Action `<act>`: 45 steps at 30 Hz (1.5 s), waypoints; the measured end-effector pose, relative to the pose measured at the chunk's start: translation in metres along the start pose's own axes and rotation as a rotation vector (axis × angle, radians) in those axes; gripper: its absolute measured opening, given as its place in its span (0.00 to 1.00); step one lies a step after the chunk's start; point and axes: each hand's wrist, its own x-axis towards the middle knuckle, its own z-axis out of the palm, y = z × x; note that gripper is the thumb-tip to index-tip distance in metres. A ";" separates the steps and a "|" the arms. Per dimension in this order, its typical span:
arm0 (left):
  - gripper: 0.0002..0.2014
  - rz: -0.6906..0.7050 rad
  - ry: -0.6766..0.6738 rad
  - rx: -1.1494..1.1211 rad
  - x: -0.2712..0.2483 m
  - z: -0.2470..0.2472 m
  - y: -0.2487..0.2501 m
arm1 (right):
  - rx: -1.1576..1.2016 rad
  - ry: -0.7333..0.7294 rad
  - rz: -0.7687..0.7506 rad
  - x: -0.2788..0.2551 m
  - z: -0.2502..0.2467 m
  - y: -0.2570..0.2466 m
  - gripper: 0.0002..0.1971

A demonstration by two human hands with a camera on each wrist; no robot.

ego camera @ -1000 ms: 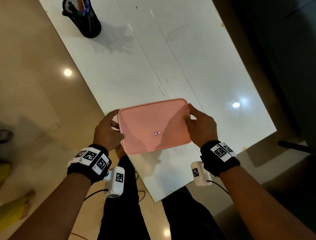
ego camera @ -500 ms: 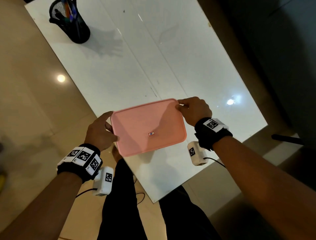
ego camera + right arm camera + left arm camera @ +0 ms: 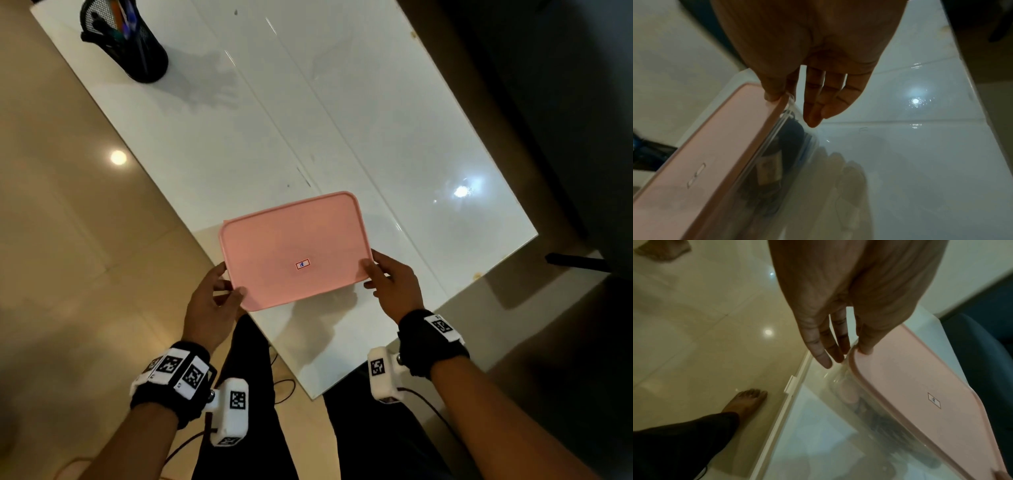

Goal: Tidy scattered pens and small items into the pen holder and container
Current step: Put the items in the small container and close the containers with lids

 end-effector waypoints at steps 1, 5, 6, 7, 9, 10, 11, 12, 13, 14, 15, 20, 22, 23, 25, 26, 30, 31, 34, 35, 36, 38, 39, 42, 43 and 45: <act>0.23 -0.007 -0.001 -0.030 -0.001 0.000 -0.001 | 0.013 0.005 0.002 0.002 0.000 0.000 0.16; 0.26 0.035 -0.042 -0.037 -0.004 0.000 0.001 | -0.034 0.032 -0.023 0.004 0.001 0.004 0.16; 0.26 0.049 -0.050 -0.010 -0.006 0.000 0.002 | -0.045 0.032 -0.024 0.004 0.002 0.005 0.16; 0.26 0.057 -0.049 0.015 -0.006 -0.001 0.002 | -0.051 0.029 -0.025 0.004 0.003 0.006 0.17; 0.27 0.062 -0.052 0.073 -0.004 -0.003 0.007 | -0.049 0.031 -0.030 0.004 0.002 0.003 0.18; 0.28 0.059 -0.054 0.092 -0.001 -0.005 0.010 | -0.049 0.039 -0.029 0.005 -0.001 0.001 0.19; 0.28 0.058 -0.053 0.107 0.002 -0.006 0.013 | -0.060 0.049 -0.026 0.007 -0.004 -0.002 0.22; 0.30 0.060 -0.055 0.129 0.006 -0.008 0.017 | -0.076 0.056 -0.025 0.008 -0.007 -0.007 0.24; 0.33 0.070 -0.059 0.145 0.011 -0.011 0.022 | -0.090 0.054 -0.035 0.010 -0.010 -0.012 0.28; 0.40 0.086 -0.066 0.173 0.016 -0.013 0.028 | -0.095 0.040 -0.056 0.013 -0.014 -0.019 0.31; 0.49 0.113 -0.076 0.226 0.021 -0.014 0.036 | -0.096 0.015 -0.085 0.016 -0.016 -0.027 0.34; 0.77 0.280 -0.208 0.854 0.032 -0.002 0.075 | -0.645 -0.227 -0.305 0.037 -0.018 -0.073 0.56; 0.80 0.235 -0.247 1.037 0.033 0.007 0.081 | -0.822 -0.278 -0.310 0.043 -0.018 -0.083 0.60; 0.81 0.209 -0.247 1.079 0.034 0.009 0.080 | -0.870 -0.294 -0.307 0.045 -0.017 -0.085 0.60; 0.83 0.193 -0.245 1.119 0.036 0.011 0.081 | -0.934 -0.301 -0.303 0.044 -0.016 -0.087 0.61; 0.84 0.192 -0.252 1.133 0.038 0.011 0.081 | -0.960 -0.295 -0.298 0.043 -0.015 -0.089 0.61; 0.86 0.160 -0.311 1.139 0.049 0.010 0.083 | -1.021 -0.268 -0.256 0.037 -0.009 -0.097 0.60; 0.87 0.164 -0.335 1.137 0.052 0.009 0.081 | -1.030 -0.262 -0.250 0.037 -0.008 -0.099 0.60; 0.89 0.156 -0.383 1.162 0.063 0.008 0.079 | -1.040 -0.266 -0.239 0.037 -0.007 -0.100 0.60; 0.89 0.163 -0.397 1.174 0.063 0.008 0.079 | -1.028 -0.271 -0.237 0.038 -0.007 -0.099 0.61; 0.88 0.179 -0.411 1.190 0.061 0.009 0.079 | -1.010 -0.274 -0.231 0.038 -0.007 -0.099 0.61; 0.84 0.221 -0.418 1.204 0.058 0.011 0.079 | -0.950 -0.278 -0.217 0.039 -0.008 -0.096 0.61; 0.84 0.229 -0.413 1.191 0.057 0.011 0.079 | -0.912 -0.281 -0.210 0.040 -0.009 -0.094 0.61; 0.85 0.241 -0.395 1.134 0.063 0.008 0.074 | -0.777 -0.249 -0.196 0.036 -0.009 -0.085 0.60; 0.85 0.259 -0.406 1.123 0.064 0.007 0.073 | -0.732 -0.239 -0.184 0.034 -0.009 -0.081 0.60; 0.84 0.368 -0.430 1.106 0.065 0.005 0.072 | -0.646 -0.210 -0.121 0.027 -0.006 -0.072 0.60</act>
